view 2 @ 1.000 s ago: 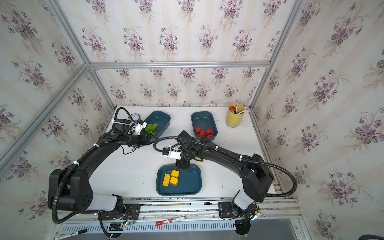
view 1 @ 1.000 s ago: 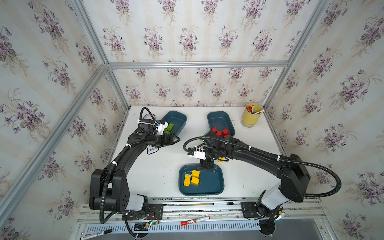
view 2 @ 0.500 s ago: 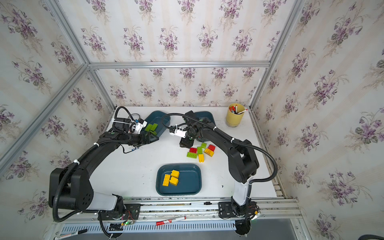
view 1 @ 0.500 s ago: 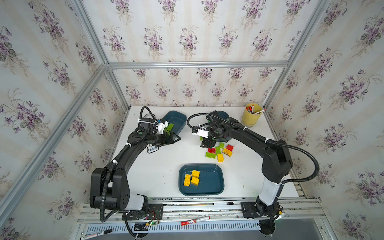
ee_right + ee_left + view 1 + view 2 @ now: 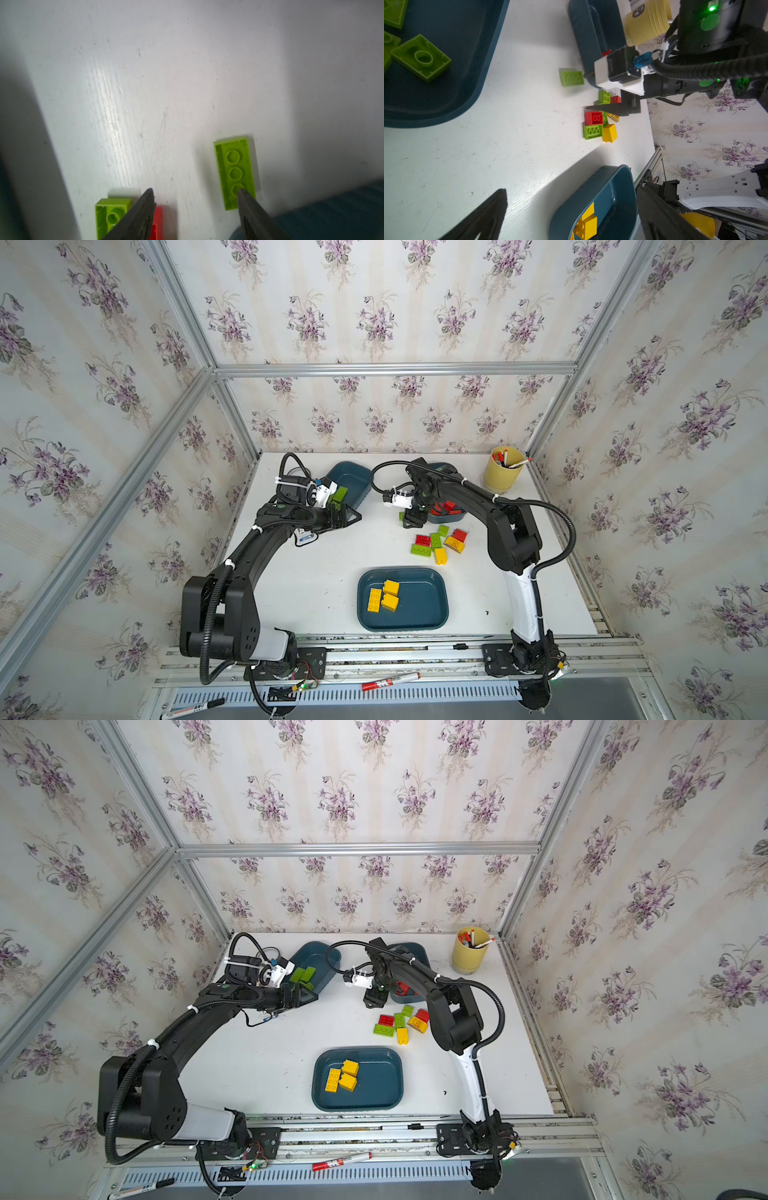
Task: Sort the legos into containers by color
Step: 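Return the right gripper to the pile and grasp a lime-green 2x4 brick, then carry the lime-green brick with the right gripper into the tape-side bin and release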
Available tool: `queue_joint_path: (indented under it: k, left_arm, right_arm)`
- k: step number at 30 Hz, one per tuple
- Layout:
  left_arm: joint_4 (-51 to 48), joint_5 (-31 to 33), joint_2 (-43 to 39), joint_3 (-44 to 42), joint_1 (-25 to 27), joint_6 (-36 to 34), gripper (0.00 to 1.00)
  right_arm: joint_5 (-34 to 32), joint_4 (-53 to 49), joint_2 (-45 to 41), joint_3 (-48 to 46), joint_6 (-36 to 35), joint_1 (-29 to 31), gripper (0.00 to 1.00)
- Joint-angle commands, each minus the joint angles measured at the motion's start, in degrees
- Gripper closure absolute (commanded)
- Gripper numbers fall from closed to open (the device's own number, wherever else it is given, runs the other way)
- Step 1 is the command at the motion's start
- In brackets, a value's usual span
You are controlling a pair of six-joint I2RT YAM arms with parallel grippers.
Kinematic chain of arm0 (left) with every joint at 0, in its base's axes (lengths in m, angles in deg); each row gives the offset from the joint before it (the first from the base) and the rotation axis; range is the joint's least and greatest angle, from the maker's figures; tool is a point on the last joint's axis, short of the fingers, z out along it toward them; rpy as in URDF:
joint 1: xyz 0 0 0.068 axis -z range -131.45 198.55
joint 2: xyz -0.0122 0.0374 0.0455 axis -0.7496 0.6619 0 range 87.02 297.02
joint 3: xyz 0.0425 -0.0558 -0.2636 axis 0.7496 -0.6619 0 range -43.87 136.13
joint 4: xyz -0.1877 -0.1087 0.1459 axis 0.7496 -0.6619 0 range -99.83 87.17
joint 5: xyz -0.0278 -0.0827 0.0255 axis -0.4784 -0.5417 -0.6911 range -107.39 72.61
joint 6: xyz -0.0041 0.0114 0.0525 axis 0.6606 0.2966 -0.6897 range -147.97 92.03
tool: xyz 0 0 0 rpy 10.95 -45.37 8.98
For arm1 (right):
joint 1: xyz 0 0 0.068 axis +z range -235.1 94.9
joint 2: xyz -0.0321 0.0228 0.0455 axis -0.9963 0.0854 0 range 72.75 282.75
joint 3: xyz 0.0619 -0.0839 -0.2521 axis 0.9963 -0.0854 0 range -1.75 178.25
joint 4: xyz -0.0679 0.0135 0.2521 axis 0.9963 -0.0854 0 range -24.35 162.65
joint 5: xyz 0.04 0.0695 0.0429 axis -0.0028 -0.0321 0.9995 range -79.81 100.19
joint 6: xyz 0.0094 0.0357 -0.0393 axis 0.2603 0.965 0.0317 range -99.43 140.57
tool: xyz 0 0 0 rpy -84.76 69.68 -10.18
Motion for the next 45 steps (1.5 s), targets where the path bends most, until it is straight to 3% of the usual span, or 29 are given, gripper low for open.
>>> queue_joint_path:
  k: [1,12,26,31,39,45]
  left_arm:
    - [0.7,-1.3,0.3,0.1,-0.1,-0.4,0.01]
    - [0.7,-1.6,1.3,-0.1,-0.1,-0.7,0.01]
    - [0.7,-2.0,2.5,0.3,-0.1,-0.7,0.01]
    - [0.6,-2.2,2.9,0.8,-0.1,-0.8,0.01]
    - [0.4,-2.3,3.6,1.3,-0.1,-0.9,0.01]
    - [0.0,-2.2,3.2,1.4,-0.1,-1.3,0.01]
  right_arm:
    - [-2.1,2.0,1.3,1.2,0.4,-0.1,0.33]
    - [-5.3,3.6,6.1,4.9,1.2,-0.1,0.32]
    - [-0.9,-1.7,10.7,9.2,1.7,-1.1,0.36]
    - [-0.6,-3.6,10.6,8.8,1.4,-1.1,0.42]
    - [0.9,-5.5,8.5,7.4,2.3,-1.1,0.66]
    - [3.3,-5.4,5.5,7.1,3.7,-0.6,0.72]
